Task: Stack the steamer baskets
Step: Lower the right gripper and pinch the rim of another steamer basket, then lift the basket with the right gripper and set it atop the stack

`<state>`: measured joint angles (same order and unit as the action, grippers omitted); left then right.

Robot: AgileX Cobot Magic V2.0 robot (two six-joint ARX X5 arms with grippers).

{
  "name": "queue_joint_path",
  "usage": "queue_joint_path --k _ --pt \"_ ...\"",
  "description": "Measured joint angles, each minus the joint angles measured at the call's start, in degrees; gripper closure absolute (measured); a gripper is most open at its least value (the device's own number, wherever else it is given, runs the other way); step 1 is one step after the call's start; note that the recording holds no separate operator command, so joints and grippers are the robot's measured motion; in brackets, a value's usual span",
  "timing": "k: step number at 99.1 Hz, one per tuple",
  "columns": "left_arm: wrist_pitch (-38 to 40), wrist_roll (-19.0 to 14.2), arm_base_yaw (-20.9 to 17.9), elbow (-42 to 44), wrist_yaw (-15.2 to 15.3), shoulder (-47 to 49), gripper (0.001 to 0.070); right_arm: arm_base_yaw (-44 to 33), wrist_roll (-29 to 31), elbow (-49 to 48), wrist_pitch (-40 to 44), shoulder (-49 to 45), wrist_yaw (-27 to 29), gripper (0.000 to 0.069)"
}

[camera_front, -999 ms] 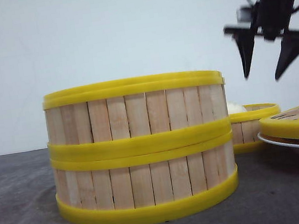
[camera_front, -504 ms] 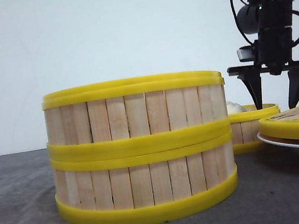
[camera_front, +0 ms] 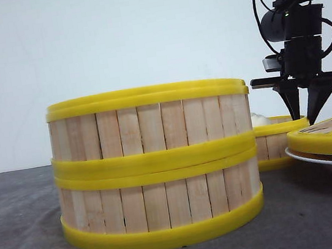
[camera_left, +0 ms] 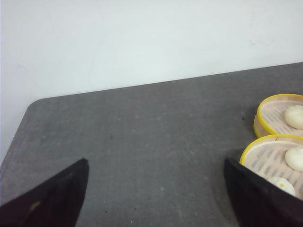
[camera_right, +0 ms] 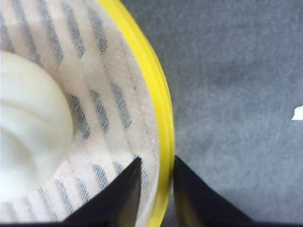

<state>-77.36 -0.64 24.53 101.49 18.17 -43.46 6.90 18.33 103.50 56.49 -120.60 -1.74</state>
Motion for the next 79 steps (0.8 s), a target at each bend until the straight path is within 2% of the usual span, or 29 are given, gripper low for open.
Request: queue_joint_path --k 5,11,41,53,66,79 --pt "0.0 0.0 0.0 0.0 0.0 0.0 0.0167 0.1 0.4 0.0 -0.1 -0.2 0.2 0.0646" --pt "0.0 0.0 0.0 0.0 0.0 0.0 0.0167 0.3 1.1 0.0 -0.2 -0.3 0.0 0.0661" --pt "0.0 0.9 0.0 0.0 1.1 0.0 0.0167 1.5 1.9 0.5 -2.6 -0.9 0.3 0.0664" --pt "0.0 1.1 0.0 0.0 1.1 0.0 0.0167 1.2 2.8 1.1 -3.6 -1.4 -2.4 0.0664" --pt "0.0 1.1 0.0 -0.1 1.1 0.0 0.0167 0.6 3.2 5.6 -3.6 -3.3 -3.6 0.0664" --pt "0.0 1.2 0.0 -0.1 1.1 0.0 0.0167 -0.2 3.5 14.5 -0.9 -3.9 -3.7 0.0663"
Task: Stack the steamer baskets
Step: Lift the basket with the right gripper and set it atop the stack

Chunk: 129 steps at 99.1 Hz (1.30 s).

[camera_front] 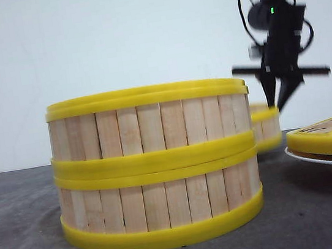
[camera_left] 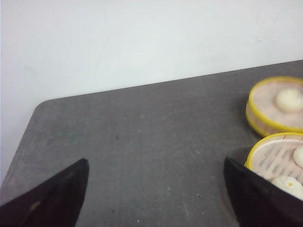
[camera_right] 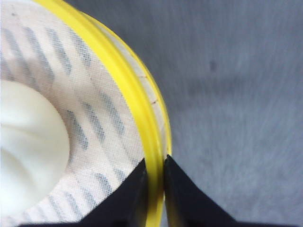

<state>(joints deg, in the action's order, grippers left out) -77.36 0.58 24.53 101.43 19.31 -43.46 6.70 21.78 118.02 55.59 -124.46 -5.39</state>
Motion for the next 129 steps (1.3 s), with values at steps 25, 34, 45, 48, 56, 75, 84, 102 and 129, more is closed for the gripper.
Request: queue_joint_path --k 25,34,45,48,56,75,84,102,129 --pt "1.8 0.1 0.0 0.0 0.0 0.0 0.0167 -1.7 -0.3 21.6 9.6 0.3 -5.0 0.0664" --pt "3.3 0.2 0.0 0.0 0.0 0.0 0.0167 -0.3 -2.8 26.2 16.9 0.7 -4.1 0.0664" --pt "5.0 0.2 0.0 0.0 0.0 0.0 0.0167 2.9 -8.1 27.9 21.8 0.9 -1.0 0.0664" --pt "5.7 0.3 0.0 0.0 0.0 0.0 0.0167 3.6 -9.6 27.9 21.9 0.9 -0.8 0.0664" --pt "6.9 0.3 0.0 0.0 0.0 0.0 0.0167 5.7 -11.2 27.9 21.9 0.9 -0.6 0.0664" --pt "6.9 0.2 0.0 0.0 -0.2 0.0 0.0167 10.6 -12.9 27.9 21.9 2.8 -1.4 0.0664" --pt "6.8 0.2 0.0 0.0 -0.2 0.0 0.0167 12.7 -13.5 27.4 21.9 4.6 -1.3 0.0664" --pt "6.3 0.0 0.0 0.0 -0.2 0.0 0.0167 16.3 -14.5 19.1 21.9 10.6 -1.5 0.0664" --pt "6.0 0.0 0.0 0.0 -0.2 0.0 0.0167 19.3 -15.4 1.1 21.9 18.6 -1.4 0.0664"
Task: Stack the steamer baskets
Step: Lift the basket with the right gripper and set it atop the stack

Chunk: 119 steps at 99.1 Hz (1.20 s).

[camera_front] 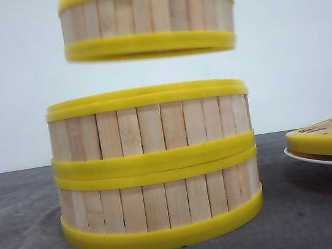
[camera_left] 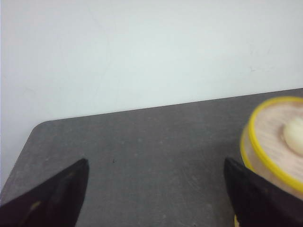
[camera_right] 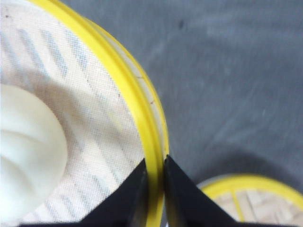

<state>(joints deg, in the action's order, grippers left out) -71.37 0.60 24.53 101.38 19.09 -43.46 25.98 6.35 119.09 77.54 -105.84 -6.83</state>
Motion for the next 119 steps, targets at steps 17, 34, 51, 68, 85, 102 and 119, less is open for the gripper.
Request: queue_joint_path --k 17,34,51,68,85,102,119 --pt "0.0 0.0 0.0 0.0 0.0 0.0 0.0167 2.3 0.0 -7.7 0.0 0.6 0.4 0.0664" --pt "0.0 0.0 0.0 0.0 -1.0 0.0 0.0167 4.6 -0.1 -9.8 0.0 0.4 0.5 0.0664" --pt "0.0 0.0 0.0 0.0 -1.0 0.0 0.0167 5.1 -0.2 -9.7 0.0 0.4 0.5 0.0664" --pt "0.0 0.0 0.0 0.0 -1.0 0.0 0.0167 4.9 -0.2 -9.7 -0.3 0.4 1.0 0.0664" --pt "0.0 0.0 0.0 0.0 -1.0 0.0 0.0167 4.0 0.0 -9.7 -0.9 0.2 -1.7 0.0664" --pt "0.0 0.0 0.0 0.0 -1.0 0.0 0.0167 4.0 0.0 -9.7 -1.1 0.2 -1.5 0.0664" --pt "0.0 0.0 0.0 0.0 -1.1 0.0 0.0167 3.6 0.0 -9.7 -1.1 0.2 -1.6 0.0664"
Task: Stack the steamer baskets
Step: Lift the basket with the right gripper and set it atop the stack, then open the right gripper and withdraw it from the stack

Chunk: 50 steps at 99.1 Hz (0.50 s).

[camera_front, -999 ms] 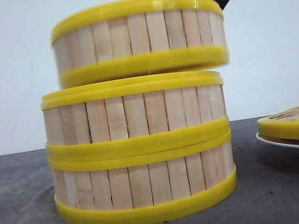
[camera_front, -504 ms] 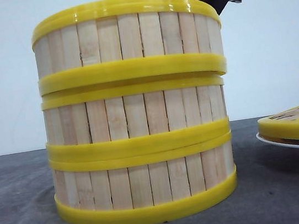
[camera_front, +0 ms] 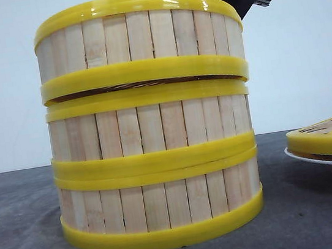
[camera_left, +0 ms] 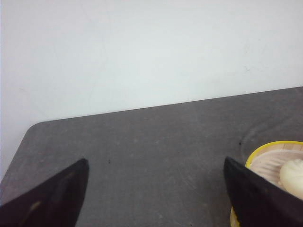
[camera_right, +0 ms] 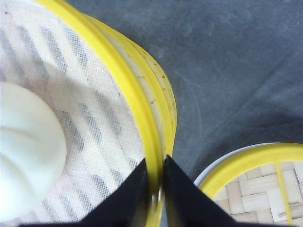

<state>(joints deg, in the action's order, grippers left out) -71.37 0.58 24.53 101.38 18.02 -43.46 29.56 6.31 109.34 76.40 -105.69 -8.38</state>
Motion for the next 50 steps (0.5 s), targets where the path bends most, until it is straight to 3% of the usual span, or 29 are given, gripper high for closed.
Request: queue_joint_path --k 50 --pt "0.0 0.0 0.0 0.0 0.0 0.0 0.0167 -0.4 0.0 0.0 -1.7 -0.5 -1.7 0.0664"
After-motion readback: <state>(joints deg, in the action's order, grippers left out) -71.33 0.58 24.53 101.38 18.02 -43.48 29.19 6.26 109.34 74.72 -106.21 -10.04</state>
